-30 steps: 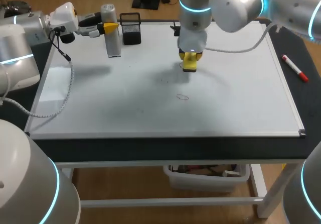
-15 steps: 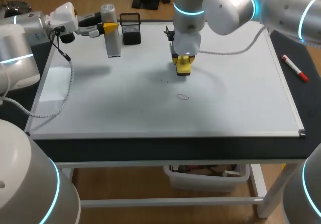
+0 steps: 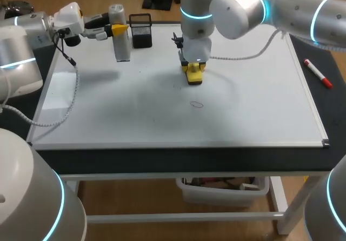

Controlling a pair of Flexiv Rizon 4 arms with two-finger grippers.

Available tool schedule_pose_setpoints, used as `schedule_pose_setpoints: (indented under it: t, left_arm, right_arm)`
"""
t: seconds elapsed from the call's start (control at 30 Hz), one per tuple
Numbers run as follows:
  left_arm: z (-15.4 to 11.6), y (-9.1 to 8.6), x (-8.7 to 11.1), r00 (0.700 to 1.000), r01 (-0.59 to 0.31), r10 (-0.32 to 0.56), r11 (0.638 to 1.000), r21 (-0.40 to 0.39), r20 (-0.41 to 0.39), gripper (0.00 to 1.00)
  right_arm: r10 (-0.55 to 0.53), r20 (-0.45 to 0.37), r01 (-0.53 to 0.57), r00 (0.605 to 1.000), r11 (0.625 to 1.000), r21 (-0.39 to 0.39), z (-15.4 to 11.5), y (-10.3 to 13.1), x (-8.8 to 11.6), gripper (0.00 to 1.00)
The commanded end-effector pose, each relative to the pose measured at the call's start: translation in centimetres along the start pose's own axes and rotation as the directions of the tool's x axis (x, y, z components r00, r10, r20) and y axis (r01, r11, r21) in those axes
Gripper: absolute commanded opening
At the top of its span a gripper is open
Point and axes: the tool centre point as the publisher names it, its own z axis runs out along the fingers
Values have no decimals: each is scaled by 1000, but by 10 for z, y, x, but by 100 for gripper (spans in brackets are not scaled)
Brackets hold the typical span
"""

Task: Pick up the inspection probe, press it on each red-marked spot on the whiteboard one by one, put down the probe, pick up the eraser, and wipe off all the red marks.

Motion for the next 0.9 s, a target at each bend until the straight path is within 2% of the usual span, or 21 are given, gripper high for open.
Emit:
schedule_pose_setpoints:
  t: [0.03,0.33,0.9]
  left_arm:
    - [1,-1,1,1000,-3,3,1000,0,4,0]
    - [1,-1,1,1000,-3,3,1000,0,4,0]
    - [1,-1,1,1000,-3,3,1000,0,4,0]
  right_arm:
    - [-1,-6,1,1000,1000,-9,3,-3,1,0]
    - [38,-24,-39,999,999,-26,8,4,19,0]
    - [160,-72,-163,984,986,-25,8,15,79,0]
